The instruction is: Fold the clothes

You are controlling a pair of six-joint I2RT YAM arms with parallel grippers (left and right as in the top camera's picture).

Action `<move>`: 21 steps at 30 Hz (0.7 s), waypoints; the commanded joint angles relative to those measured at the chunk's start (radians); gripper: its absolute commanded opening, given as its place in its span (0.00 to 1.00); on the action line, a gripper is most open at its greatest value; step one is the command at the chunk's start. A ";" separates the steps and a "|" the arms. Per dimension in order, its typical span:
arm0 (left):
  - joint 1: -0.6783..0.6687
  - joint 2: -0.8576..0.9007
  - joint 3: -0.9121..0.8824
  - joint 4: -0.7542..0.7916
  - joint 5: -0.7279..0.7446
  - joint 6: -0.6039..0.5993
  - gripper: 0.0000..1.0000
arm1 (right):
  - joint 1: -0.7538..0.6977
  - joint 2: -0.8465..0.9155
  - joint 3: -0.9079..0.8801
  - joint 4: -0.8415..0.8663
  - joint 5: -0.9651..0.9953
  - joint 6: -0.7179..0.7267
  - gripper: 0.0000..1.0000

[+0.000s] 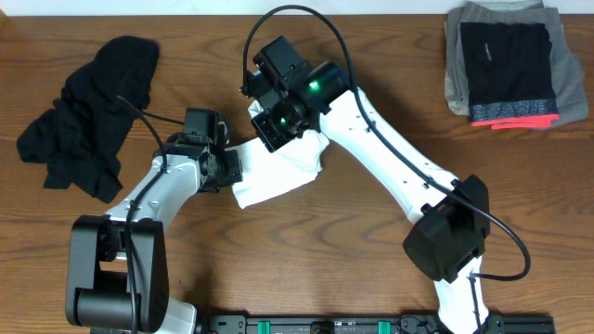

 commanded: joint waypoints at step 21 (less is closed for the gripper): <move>-0.002 0.010 -0.017 0.001 0.005 0.010 0.06 | 0.029 -0.016 0.020 0.011 -0.013 0.020 0.49</move>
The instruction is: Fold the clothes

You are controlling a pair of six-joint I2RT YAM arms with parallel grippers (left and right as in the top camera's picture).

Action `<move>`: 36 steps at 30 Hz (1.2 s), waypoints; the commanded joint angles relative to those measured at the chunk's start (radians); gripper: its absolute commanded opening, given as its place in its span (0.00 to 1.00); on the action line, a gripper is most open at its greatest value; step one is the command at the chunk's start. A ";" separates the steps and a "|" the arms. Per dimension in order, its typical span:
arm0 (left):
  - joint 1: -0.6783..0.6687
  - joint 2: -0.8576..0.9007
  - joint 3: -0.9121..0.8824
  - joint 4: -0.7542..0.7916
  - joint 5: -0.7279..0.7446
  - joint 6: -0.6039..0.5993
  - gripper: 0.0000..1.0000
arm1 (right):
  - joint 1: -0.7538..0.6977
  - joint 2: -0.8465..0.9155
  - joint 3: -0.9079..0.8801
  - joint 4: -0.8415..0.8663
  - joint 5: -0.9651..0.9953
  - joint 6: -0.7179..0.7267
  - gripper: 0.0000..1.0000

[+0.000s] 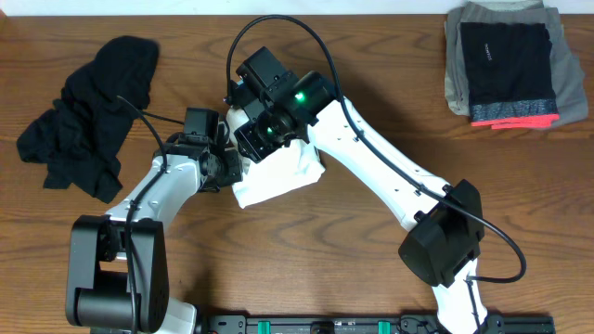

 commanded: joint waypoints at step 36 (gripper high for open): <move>0.294 -0.304 0.027 -0.087 -0.006 0.006 0.06 | -0.030 0.119 0.014 -0.103 0.037 -0.232 0.42</move>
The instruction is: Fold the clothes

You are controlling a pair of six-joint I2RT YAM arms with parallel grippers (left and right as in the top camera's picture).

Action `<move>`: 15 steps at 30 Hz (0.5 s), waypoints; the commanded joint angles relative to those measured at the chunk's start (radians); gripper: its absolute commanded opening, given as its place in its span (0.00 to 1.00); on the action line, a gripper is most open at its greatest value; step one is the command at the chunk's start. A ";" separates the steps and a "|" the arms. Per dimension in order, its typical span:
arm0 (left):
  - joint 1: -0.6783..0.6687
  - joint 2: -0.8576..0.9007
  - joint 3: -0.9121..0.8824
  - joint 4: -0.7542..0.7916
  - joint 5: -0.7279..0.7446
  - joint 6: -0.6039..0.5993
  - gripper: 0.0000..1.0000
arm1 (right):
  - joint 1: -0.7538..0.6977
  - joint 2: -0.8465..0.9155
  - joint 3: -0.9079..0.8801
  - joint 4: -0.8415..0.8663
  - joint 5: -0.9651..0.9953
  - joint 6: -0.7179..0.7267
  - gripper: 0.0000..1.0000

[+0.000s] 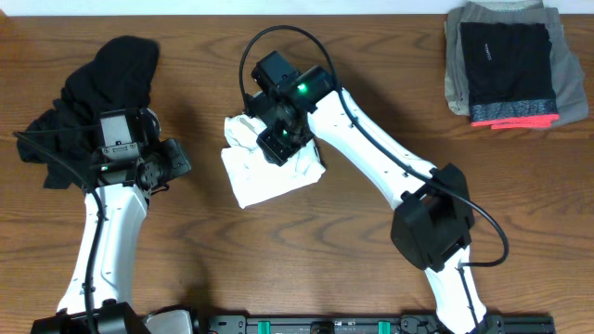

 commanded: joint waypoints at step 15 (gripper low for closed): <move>0.005 0.000 0.024 0.001 -0.012 0.007 0.06 | 0.197 0.026 0.014 -0.054 -0.127 -0.085 0.52</move>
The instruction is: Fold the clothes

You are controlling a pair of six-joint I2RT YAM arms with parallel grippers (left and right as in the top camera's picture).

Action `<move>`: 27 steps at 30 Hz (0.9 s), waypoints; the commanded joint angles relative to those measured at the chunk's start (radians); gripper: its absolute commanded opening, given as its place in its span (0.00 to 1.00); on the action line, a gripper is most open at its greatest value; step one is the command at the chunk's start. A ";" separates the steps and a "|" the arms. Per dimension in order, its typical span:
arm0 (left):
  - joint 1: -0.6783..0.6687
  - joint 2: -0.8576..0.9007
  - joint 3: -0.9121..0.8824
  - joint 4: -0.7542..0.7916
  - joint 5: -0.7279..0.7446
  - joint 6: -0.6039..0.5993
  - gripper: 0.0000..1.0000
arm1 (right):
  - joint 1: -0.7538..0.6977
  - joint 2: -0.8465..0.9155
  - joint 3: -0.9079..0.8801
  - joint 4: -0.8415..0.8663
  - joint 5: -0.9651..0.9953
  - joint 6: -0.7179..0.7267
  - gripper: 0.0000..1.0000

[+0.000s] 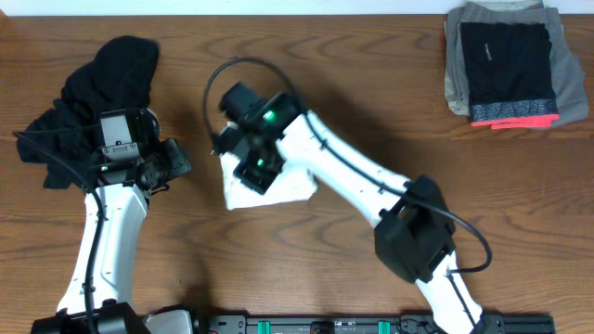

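A white garment [283, 190] lies folded small at the table's middle. My right gripper [247, 167] is down on its left part, its wrist covering the fingers; it appears shut on a fold of the white cloth. To the left, my left gripper [178, 160] stands apart from the garment, open and holding nothing. A crumpled black garment [93, 102] lies at the far left, just behind the left arm.
A folded stack [506, 65] sits at the back right corner, grey below and black with a pink hem on top. The right arm's cable [232, 70] loops above its wrist. The wooden table [371, 111] is brown.
My right gripper has moved left and toward the front, from the garment's upper part to its left edge. The white garment now looks flatter and more compact. The left arm has not moved.
Both grippers were first at the white garment, the left at its left edge, the right at its upper right. The right then moved left over the cloth. Later the left gripper had let go and stood back by the black pile. Now the right presses the fold at the left.
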 commanded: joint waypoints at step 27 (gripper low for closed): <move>0.029 0.000 0.024 0.021 -0.103 0.009 0.06 | -0.031 -0.019 -0.048 0.015 -0.002 0.146 0.01</move>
